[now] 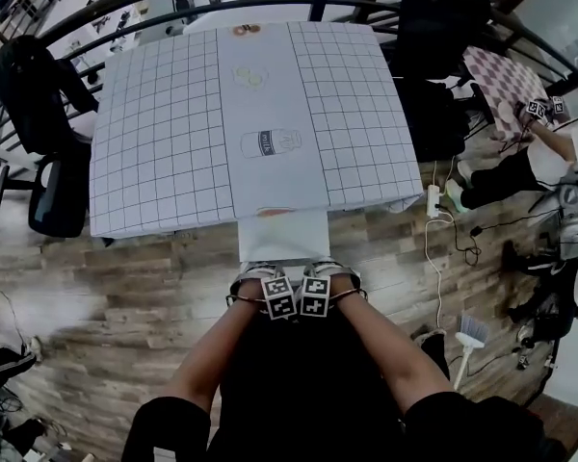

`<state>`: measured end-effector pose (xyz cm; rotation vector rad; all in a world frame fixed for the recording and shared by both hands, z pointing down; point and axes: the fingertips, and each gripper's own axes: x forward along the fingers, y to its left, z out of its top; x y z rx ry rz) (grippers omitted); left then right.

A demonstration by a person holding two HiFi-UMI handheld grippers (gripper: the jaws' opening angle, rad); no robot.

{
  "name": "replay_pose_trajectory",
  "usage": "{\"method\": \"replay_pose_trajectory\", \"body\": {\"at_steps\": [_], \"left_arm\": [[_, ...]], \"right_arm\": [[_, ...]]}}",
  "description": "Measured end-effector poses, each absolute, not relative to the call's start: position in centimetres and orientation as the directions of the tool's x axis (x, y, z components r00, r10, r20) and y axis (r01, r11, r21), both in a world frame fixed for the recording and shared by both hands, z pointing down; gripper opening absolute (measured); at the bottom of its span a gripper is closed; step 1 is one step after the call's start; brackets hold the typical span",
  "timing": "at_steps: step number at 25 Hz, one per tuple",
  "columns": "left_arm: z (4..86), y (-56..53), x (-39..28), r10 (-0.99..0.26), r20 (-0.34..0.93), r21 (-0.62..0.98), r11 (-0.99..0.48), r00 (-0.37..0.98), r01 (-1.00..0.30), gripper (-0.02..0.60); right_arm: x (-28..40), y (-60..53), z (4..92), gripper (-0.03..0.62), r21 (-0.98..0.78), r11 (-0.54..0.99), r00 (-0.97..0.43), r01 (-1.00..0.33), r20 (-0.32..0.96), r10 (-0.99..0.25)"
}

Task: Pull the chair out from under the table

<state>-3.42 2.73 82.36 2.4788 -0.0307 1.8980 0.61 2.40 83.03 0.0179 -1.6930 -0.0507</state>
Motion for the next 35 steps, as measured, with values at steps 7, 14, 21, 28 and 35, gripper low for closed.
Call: {"method": "replay_pose_trajectory", "body": {"at_steps": [7, 14, 21, 28, 35], "left_arm": [[81.5, 4.0, -2.8, 0.013, 0.966, 0.032, -0.997, 0.258, -0.070, 0.083], [79.7, 4.4, -3.1, 0.042, 0.968, 0.063, -0.995, 0.249, -0.074, 0.083], [80.0, 5.8, -3.1, 0.042, 0.975, 0.059, -0.996, 0.216, -0.073, 0.084], [79.8, 7.3, -2.6, 0.046, 0.969, 0.078, -0.990, 0.244, -0.121, 0.083], [79.6, 8.9, -2.5, 0.053, 0.960, 0.105, -0.979, 0.274, -0.176, 0.087]], "right_arm": [[1.2, 3.5, 82.2, 0.069, 0.027, 0.999, -0.137, 0.046, 0.990, -0.020], [1.0, 3.8, 80.5, 0.071, 0.001, 0.999, -0.146, 0.045, 0.989, 0.006], [0.9, 5.4, 80.7, 0.072, -0.019, 1.000, -0.174, 0.021, 0.984, 0.022], [1.4, 6.5, 80.7, 0.074, -0.032, 0.997, -0.148, 0.076, 0.988, 0.043], [1.4, 8.1, 80.5, 0.080, -0.066, 0.994, -0.172, 0.085, 0.982, 0.080]]}}
